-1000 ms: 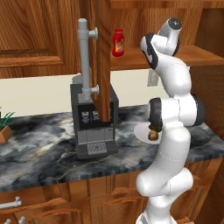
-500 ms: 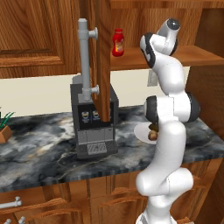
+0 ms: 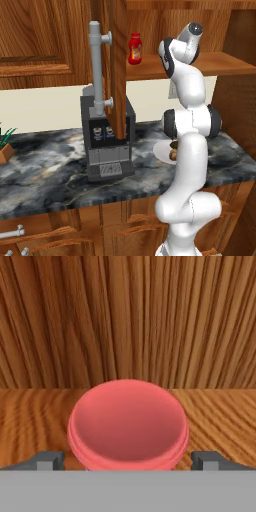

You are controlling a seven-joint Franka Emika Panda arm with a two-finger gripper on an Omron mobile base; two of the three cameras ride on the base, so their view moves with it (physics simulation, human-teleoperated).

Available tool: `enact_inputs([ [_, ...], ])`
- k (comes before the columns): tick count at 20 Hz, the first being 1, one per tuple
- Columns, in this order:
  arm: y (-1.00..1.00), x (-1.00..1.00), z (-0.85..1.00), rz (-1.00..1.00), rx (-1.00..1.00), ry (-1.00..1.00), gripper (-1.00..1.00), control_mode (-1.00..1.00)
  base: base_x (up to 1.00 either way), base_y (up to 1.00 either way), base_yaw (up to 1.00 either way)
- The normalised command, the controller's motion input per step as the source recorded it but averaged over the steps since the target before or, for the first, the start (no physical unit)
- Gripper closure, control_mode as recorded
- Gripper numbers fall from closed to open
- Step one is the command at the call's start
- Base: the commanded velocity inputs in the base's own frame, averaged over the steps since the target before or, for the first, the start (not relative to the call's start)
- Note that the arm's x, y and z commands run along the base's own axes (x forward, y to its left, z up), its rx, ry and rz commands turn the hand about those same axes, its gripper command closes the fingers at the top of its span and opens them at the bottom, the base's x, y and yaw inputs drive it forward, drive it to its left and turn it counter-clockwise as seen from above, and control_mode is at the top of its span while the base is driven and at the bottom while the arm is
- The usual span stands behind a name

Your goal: Pick the avocado and bread from the counter and place them on the plate. Then pick the jam from the cabinet and place it next to the plate. Lastly close the cabinet door.

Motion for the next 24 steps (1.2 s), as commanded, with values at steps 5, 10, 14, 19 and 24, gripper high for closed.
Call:
enact_inputs([
  [5,0.00,0.32,0.00,0.00,0.01,0.00,-1.00,-1.00,0.00,0.00,0.00],
  [10,0.00,0.29,0.00,0.00,0.00,0.00,-1.00,-1.00,0.00,0.00,0.00],
  [14,0.00,0.15,-0.03,0.00,0.00,0.00,1.00,-1.00,0.00,0.00,0.00],
  [19,-0.10,-0.05,-0.07,0.00,0.02,0.00,1.00,-1.00,0.00,0.00,0.00],
  [24,-0.12,-0.47,0.00,0.00,0.06,0.00,1.00,-1.00,0.00,0.00,0.00],
])
